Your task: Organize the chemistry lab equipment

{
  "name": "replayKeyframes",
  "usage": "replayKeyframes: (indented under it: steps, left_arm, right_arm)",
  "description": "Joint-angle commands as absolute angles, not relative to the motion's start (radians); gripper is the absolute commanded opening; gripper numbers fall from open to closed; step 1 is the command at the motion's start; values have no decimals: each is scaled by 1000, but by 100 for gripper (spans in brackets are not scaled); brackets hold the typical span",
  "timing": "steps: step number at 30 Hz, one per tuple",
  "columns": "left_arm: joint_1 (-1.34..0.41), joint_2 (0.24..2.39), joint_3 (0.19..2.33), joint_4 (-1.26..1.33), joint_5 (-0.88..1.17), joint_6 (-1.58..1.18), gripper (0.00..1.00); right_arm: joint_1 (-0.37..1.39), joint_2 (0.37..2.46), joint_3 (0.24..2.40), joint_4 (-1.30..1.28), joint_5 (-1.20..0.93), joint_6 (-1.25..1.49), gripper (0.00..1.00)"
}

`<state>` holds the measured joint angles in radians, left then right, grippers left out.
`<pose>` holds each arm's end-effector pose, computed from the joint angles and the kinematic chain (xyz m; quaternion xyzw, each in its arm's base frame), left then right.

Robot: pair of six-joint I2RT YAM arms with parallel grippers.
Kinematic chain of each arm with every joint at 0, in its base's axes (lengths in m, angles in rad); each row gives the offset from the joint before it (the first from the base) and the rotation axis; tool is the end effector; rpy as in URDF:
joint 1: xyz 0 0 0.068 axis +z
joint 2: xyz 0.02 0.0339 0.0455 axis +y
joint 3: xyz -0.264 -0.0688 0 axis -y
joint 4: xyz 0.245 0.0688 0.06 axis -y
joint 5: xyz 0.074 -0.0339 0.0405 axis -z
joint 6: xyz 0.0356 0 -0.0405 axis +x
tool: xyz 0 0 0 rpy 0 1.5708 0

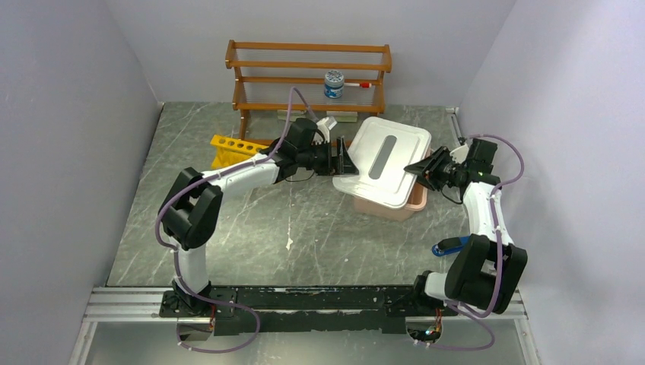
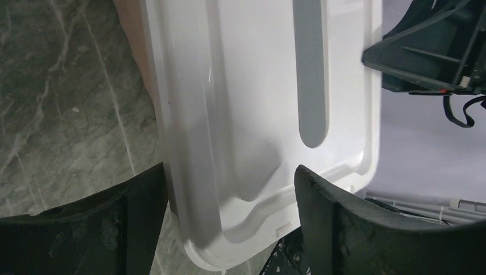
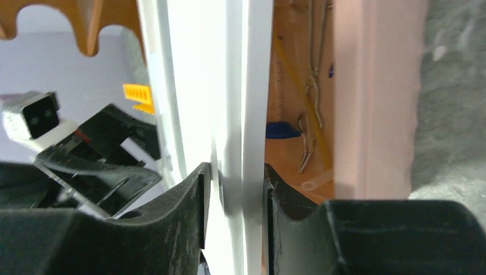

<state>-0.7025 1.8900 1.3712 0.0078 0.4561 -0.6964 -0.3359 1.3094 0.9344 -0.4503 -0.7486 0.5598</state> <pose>0.3240 -0.2948 0.2430 0.1168 0.8402 -0.4662 0.2512 0.2625 -0.0660 0.2611 0.2554 0.8390 0.3763 0.2988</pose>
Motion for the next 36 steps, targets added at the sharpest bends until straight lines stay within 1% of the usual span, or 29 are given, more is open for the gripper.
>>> replayKeyframes:
  steps: [1, 6, 9, 11, 12, 14, 16, 19, 22, 23, 26, 28, 30, 32, 34, 36]
  left_arm:
    - [-712, 1866, 1370, 104, 412, -721, 79]
    - [-717, 1851, 1388, 117, 445, -718, 66]
    - [-726, 1859, 1407, 85, 452, -710, 65]
    - [-731, 1862, 1415, 64, 450, -704, 65]
    - [-733, 1862, 1414, 61, 449, -704, 65]
    - [-736, 1858, 1413, 58, 442, -704, 64]
    - [-738, 1860, 1419, 57, 444, -701, 60]
    - [-740, 1870, 1441, 44, 449, -691, 46]
    - [-742, 1881, 1467, 15, 452, -682, 40]
    - [-744, 1883, 1473, 7, 452, -680, 38]
    - [-750, 1885, 1480, 2, 456, -686, 38]
    - [-756, 1887, 1482, 2, 454, -688, 38]
    - [-762, 1891, 1483, 2, 451, -690, 37]
    - [-767, 1895, 1483, 2, 448, -694, 36]
    - [-772, 1894, 1483, -22, 445, -693, 36]
    - [-776, 1890, 1491, -33, 436, -684, 41]
  right_arm:
    - [-358, 1324, 951, -492, -500, 476, 38]
    - [-358, 1306, 998, -551, -446, 454, 46]
    - [-357, 1297, 1033, -593, -401, 439, 51]
    - [-357, 1282, 1050, -605, -364, 432, 59]
    - [-356, 1278, 1057, -609, -349, 428, 60]
    - [-357, 1278, 1076, -628, -324, 415, 62]
    - [-354, 1278, 1083, -641, -287, 405, 63]
    - [-350, 1263, 1088, -649, -237, 390, 62]
    - [-323, 1257, 1097, -654, -209, 353, 62]
    - [-313, 1263, 1097, -657, -212, 338, 63]
    - [-286, 1284, 1092, -665, -242, 300, 70]
    - [-273, 1287, 1081, -658, -246, 299, 72]
    - [-267, 1290, 1072, -659, -247, 295, 71]
    - [-262, 1293, 1071, -672, -219, 290, 69]
    - [-261, 1295, 1071, -683, -184, 284, 64]
    - [-257, 1295, 1071, -688, -146, 282, 58]
